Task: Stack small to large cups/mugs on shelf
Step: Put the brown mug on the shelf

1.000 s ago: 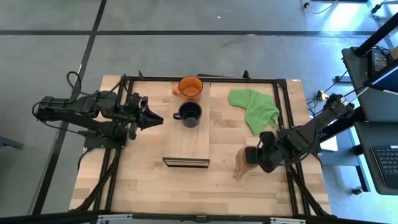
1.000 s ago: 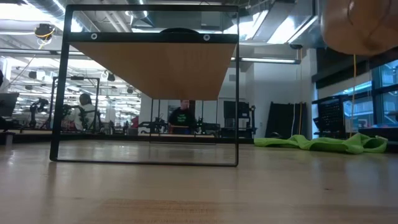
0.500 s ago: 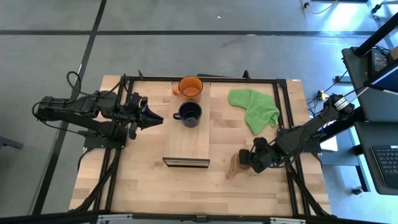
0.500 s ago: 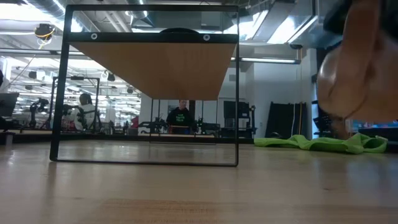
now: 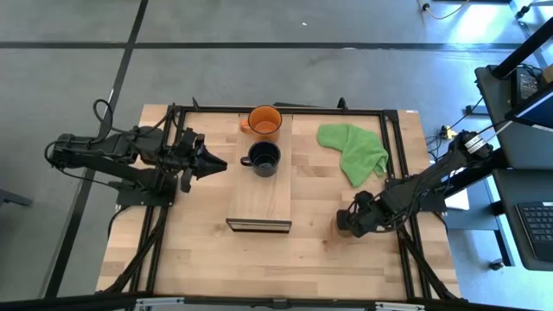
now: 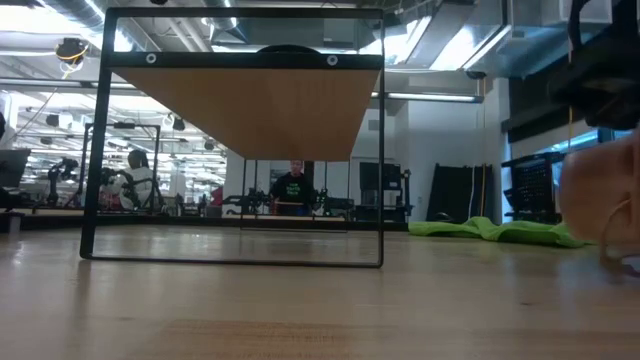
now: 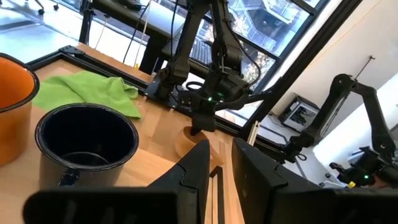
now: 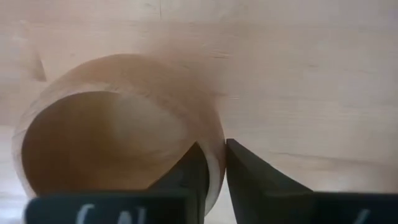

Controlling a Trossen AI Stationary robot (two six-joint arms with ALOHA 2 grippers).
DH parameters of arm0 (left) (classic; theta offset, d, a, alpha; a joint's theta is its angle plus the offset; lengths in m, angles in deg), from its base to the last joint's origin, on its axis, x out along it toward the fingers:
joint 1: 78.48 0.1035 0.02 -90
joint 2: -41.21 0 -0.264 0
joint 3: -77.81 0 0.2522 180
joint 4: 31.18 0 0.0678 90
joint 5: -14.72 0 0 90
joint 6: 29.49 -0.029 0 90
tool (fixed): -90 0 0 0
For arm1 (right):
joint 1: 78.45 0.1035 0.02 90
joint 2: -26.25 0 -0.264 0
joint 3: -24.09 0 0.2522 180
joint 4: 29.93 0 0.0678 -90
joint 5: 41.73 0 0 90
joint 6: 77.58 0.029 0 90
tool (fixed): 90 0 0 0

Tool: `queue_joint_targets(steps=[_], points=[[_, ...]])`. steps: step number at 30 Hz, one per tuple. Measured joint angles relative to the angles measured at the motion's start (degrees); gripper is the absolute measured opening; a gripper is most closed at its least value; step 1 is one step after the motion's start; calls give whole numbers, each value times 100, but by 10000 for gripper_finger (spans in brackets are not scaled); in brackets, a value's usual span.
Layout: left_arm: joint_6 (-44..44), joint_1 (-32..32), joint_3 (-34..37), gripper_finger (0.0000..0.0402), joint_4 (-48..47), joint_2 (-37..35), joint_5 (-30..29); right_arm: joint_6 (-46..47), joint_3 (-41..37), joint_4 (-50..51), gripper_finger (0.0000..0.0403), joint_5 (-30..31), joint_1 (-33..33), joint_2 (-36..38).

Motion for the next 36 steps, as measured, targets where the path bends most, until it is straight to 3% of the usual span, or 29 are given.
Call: queue_joint_targets(steps=[6,18,25,30,34,36], points=[[147,-2,0,63,4,0,-43,-139,-267,-330,48,-23,7,-2],[185,-2,0,63,9,0,-118,-365,-230,-512,130,7,11,-1],[187,-1,0,63,17,0,-188,-781,468,404,147,735,11,0],[185,-2,0,63,17,0,-234,-1145,907,1192,148,614,34,0],[187,0,0,63,17,0,-234,-1963,1276,928,145,549,96,0],[187,0,0,63,17,0,-236,-2186,1390,518,134,235,92,0]])
